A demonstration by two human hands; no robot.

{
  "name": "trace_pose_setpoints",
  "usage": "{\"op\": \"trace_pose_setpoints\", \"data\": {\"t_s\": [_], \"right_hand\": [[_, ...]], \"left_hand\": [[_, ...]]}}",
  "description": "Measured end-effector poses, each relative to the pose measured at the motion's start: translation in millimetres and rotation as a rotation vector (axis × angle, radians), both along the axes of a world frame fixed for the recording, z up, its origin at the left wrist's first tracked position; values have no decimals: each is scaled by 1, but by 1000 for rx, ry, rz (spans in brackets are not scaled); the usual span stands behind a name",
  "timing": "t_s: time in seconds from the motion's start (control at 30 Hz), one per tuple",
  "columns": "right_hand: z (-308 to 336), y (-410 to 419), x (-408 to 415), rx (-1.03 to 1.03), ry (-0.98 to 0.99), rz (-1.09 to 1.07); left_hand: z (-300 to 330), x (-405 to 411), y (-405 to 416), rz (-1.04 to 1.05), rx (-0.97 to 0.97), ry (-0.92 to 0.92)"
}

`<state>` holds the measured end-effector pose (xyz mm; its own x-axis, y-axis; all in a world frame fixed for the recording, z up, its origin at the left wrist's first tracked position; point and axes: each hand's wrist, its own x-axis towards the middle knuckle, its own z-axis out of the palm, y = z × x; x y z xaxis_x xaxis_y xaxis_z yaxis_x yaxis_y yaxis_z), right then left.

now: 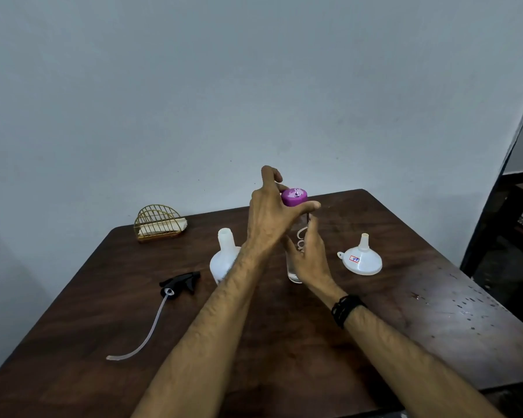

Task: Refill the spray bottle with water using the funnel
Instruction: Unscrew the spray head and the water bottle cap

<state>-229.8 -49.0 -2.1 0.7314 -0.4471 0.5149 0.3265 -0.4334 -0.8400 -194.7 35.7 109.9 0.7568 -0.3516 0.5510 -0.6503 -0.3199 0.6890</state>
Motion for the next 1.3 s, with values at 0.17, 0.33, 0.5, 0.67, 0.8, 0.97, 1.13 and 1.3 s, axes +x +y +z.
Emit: {"op": "trace_pose_setpoints", "data": {"t_s": [0.17, 0.33, 0.5, 0.67, 0.8, 0.97, 1.13, 1.3], "right_hand": [[1, -1, 3, 8, 12, -33], [0, -2, 7, 6, 27, -11], [-2, -4, 5, -1, 1, -34], [-2, -4, 3, 9, 13, -26], [-2, -4, 2, 17, 35, -29], [-1, -4, 0, -4, 44, -27], [2, -5, -3, -23, 44, -5], [-1, -5, -2, -13, 50, -9]], "left_hand": [[1, -4, 11, 141, 28, 2], [7, 8, 17, 4, -47, 4], [20, 16, 21, -403, 214, 289], [29, 13, 24, -197, 256, 121], [32, 16, 19, -13, 227, -3], [25, 16, 6, -88, 220, 5], [24, 10, 7, -308, 294, 99], [34, 13, 21, -322, 405, 105]]}}
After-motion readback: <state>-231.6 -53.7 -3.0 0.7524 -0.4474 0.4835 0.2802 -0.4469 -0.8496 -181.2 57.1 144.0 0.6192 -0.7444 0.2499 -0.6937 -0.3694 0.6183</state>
